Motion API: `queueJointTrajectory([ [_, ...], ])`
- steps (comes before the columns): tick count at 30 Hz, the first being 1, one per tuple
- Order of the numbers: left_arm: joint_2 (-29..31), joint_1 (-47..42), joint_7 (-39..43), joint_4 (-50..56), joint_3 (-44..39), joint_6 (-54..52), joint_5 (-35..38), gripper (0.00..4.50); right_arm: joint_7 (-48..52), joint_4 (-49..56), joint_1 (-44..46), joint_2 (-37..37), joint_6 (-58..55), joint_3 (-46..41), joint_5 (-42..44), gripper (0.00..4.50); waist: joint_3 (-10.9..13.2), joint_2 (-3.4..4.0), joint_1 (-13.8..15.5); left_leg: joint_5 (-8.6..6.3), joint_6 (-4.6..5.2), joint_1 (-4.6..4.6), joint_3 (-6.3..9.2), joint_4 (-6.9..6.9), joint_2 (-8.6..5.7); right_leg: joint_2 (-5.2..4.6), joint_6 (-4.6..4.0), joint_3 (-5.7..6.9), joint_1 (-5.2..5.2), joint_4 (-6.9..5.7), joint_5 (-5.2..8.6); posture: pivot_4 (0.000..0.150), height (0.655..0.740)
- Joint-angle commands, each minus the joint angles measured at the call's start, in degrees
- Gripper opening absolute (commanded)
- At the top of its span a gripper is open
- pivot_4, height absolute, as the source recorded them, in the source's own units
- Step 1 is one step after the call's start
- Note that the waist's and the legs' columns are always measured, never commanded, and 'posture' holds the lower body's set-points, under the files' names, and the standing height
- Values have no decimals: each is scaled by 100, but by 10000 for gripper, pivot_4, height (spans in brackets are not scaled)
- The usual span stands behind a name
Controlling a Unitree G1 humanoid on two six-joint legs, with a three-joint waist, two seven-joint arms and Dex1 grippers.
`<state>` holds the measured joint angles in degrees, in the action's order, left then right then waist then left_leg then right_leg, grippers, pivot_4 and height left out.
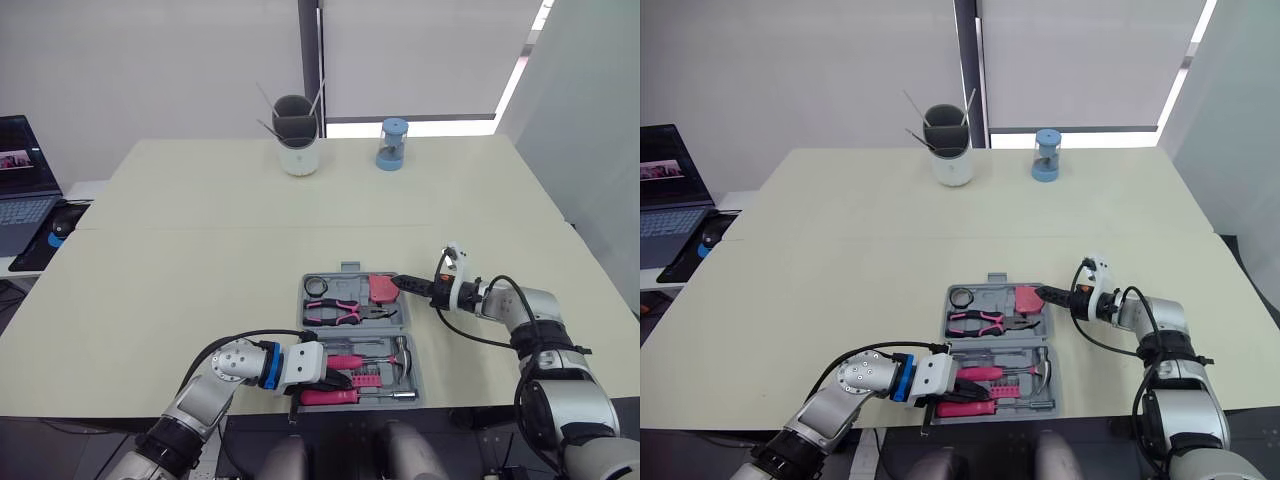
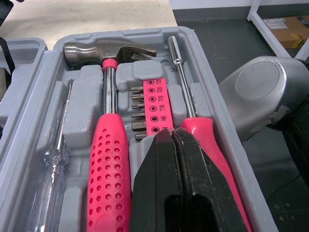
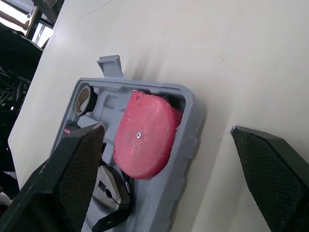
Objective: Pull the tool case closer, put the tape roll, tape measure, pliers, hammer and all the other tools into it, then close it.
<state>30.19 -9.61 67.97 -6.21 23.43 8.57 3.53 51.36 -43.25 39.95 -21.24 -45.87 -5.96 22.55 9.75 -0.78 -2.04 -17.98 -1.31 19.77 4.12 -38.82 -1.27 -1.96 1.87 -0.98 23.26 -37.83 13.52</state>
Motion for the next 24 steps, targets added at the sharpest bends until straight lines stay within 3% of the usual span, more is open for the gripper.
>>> queueJointTrajectory([
  [1,226,130,-26,-105,86,-179,-259,0,31,-516,190,222,154,2,-59,44563,-12,0,-10,0,0,0,1,0,1,4,0,-1,0,0,0,1500,7400],
  [13,376,105,-51,-21,146,-172,-356,0,267,-1634,865,701,404,-774,253,44563,-48,3,-109,0,0,-1,4,6,8,5,-6,-3,1,0,3,1500,7400],
  [24,351,51,-59,-24,154,-96,-378,0,978,-140,564,431,-799,-640,643,44563,-43,12,-108,-1,1,5,4,8,7,-7,-6,-2,7,4,4,1500,7400],
])
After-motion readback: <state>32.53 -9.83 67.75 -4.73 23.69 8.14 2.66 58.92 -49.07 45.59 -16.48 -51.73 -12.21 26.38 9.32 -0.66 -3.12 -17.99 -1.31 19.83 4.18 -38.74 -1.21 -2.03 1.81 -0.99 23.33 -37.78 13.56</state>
